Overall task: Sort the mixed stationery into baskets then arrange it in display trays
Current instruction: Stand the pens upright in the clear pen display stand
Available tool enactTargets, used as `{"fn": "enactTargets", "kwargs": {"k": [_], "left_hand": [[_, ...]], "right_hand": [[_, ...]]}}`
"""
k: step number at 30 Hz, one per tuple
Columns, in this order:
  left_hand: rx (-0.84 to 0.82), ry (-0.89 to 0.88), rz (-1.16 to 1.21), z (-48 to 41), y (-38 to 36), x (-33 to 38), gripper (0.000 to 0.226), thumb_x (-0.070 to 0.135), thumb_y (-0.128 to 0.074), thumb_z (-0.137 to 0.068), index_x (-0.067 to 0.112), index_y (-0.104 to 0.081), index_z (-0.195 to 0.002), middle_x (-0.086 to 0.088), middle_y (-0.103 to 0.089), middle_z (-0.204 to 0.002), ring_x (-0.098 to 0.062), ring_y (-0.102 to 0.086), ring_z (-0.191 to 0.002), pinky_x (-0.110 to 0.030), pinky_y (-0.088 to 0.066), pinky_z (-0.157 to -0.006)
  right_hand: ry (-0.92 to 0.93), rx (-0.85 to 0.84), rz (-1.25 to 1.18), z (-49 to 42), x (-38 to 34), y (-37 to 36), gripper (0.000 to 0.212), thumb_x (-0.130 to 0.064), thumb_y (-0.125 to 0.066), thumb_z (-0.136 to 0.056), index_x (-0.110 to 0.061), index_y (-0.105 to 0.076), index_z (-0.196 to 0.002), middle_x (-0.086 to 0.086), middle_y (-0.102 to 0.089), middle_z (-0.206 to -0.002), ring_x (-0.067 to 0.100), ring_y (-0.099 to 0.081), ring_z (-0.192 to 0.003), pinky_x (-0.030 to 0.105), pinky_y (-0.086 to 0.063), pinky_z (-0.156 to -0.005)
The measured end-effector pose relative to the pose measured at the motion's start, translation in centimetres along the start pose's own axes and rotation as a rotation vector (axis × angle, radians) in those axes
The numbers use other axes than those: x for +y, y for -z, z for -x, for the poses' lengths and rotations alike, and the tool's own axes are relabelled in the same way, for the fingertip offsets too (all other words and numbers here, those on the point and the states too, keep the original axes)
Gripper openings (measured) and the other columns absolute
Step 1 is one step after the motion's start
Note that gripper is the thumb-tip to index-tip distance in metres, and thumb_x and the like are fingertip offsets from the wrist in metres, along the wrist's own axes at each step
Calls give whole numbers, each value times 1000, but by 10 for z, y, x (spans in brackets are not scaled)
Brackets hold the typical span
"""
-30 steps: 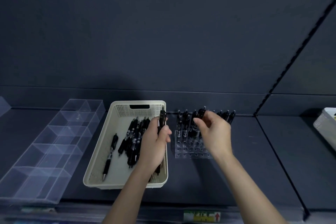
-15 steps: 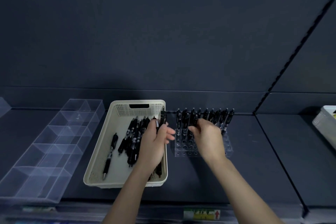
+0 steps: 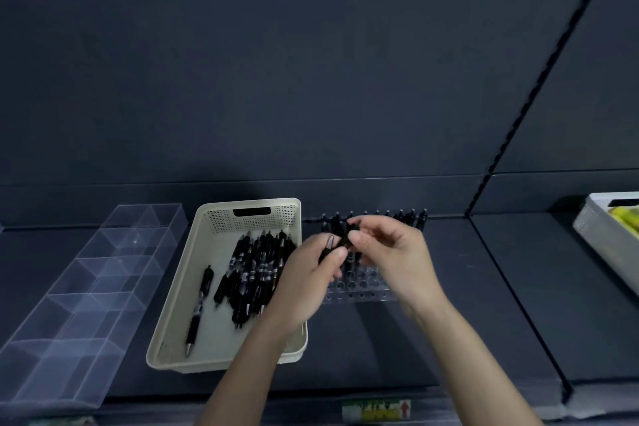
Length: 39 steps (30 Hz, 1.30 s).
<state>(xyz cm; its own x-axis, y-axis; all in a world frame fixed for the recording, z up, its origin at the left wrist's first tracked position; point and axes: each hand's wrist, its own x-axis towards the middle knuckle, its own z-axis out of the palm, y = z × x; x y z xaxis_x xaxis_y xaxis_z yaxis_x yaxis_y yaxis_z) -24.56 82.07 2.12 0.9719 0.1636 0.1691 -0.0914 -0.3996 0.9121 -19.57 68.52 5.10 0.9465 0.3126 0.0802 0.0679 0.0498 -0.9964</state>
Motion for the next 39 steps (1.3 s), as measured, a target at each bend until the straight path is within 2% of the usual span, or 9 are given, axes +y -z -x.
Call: {"fn": "enactTargets", "kwargs": {"k": [3, 7, 11, 14, 20, 27, 33, 36, 39], "left_hand": [[-44, -36, -102, -3, -4, 4, 13, 17, -51, -95, 21, -58, -86, 4, -65, -78, -1, -60, -73, -24, -47, -71], [107, -1, -92, -8, -3, 3, 14, 19, -48, -97, 26, -60, -98, 10, -66, -96, 1, -58, -92, -16, -43, -82], [169, 75, 18, -9, -1, 2, 18, 23, -44, -96, 20, -61, -91, 9, -63, -83, 1, -57, -77, -14, -43, -72], [215, 63, 119, -9, -1, 2, 21, 19, -45, -97, 12, -60, -85, 4, -53, -63, -7, -50, -59, -17, -41, -56], [305, 69, 153, -6, 5, -4, 25, 22, -41, -100, 14, -58, -83, 8, -46, -52, -6, -43, -49, -16, -38, -51], [418, 74, 233, -5, 11, -1, 33, 26, -34, -103, 21, -61, -84, 7, -46, -58, -9, -44, -56, -24, -39, -56], [502, 40, 320, -4, 15, 6, 33, 21, -35, -103, 18, -61, -82, 11, -50, -60, -5, -47, -60, -14, -41, -57], [553, 25, 366, -6, 17, 10, 34, 20, -35, -103, 16, -60, -82, 9, -51, -59, -6, -47, -59, -15, -42, -57], [597, 25, 400, -7, 17, 11, 33, 19, -35, -103, 15, -60, -82, 9, -50, -57, -6, -47, -56, -16, -42, -55]], "right_hand": [[32, 40, -10, 0, -3, 5, 14, -3, -66, -84, -16, -72, -83, 1, -67, -72, 9, -59, -64, 18, -49, -58], [51, 218, -83, -8, -4, 19, 14, -2, -63, -86, -14, -69, -83, 2, -63, -76, 7, -58, -68, 17, -52, -59], [76, 340, 153, -23, 2, 30, 12, -8, -62, -89, -18, -67, -83, -2, -65, -76, 12, -60, -70, 25, -56, -63], [119, 328, 379, -25, 11, 28, 9, -13, -63, -88, -21, -65, -85, -10, -67, -79, 8, -63, -75, 28, -54, -75], [197, 314, 552, -25, 20, 23, 7, -16, -63, -89, -18, -68, -93, -5, -68, -87, 6, -61, -79, 17, -46, -76], [303, 298, 665, -24, 16, 21, 11, -13, -63, -89, -11, -68, -98, -1, -65, -85, 12, -59, -77, 20, -45, -74], [352, 282, 728, -24, 18, 21, 11, -10, -64, -88, -8, -69, -98, 1, -65, -85, 13, -58, -78, 20, -44, -74], [308, 233, 742, -23, 27, 19, 11, -10, -66, -87, -8, -69, -98, -1, -66, -85, 14, -61, -79, 26, -49, -75], [179, 213, 707, -23, 37, 14, 12, -16, -68, -86, -13, -64, -97, -14, -61, -77, 9, -61, -75, 26, -51, -73]]}}
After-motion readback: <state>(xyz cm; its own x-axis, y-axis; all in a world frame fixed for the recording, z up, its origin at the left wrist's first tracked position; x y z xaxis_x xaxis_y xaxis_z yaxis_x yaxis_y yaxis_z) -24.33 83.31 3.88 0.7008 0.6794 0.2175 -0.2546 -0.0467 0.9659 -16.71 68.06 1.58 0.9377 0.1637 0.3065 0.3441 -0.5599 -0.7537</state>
